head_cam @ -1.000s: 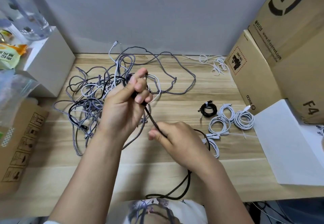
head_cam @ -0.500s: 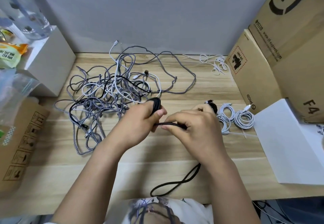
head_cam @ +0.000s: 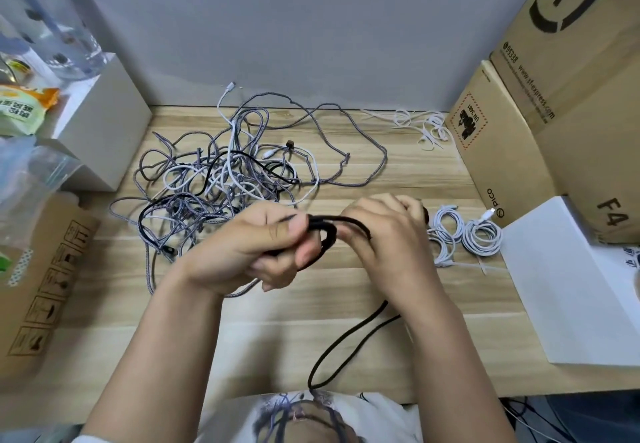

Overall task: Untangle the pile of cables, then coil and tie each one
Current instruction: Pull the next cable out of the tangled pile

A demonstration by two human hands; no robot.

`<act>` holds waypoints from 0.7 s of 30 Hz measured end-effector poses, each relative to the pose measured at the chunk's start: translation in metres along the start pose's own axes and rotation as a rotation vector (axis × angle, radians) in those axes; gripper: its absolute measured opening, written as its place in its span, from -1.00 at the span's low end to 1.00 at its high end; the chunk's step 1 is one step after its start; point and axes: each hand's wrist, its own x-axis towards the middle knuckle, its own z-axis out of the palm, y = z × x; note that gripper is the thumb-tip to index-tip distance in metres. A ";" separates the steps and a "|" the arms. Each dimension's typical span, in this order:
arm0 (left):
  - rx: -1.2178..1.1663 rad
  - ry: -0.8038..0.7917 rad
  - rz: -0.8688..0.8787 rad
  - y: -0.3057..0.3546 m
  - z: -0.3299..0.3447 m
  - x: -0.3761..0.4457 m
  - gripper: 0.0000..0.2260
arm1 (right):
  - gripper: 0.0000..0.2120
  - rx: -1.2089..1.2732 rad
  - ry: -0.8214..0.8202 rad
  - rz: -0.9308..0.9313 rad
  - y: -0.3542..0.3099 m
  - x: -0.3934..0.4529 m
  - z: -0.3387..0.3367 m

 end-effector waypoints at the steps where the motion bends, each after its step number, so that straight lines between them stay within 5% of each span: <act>1: -0.078 -0.031 0.043 0.000 0.002 0.004 -0.75 | -0.71 0.009 -0.022 0.008 -0.003 -0.001 0.004; 5: -0.471 -0.235 0.150 -0.001 0.007 0.018 -0.72 | -0.80 -0.008 -0.064 0.057 -0.011 -0.007 0.018; 8: -0.675 -0.226 0.184 0.000 0.007 0.023 -0.71 | -0.87 -0.098 -0.115 0.060 -0.014 -0.010 0.020; 15: -0.802 0.154 0.377 0.000 0.001 0.029 -0.79 | -0.75 -0.204 -0.468 -0.073 -0.027 -0.008 0.010; 21: -0.263 0.728 0.533 -0.011 -0.001 0.041 -0.82 | -0.59 0.059 -0.537 -0.165 -0.033 -0.012 0.006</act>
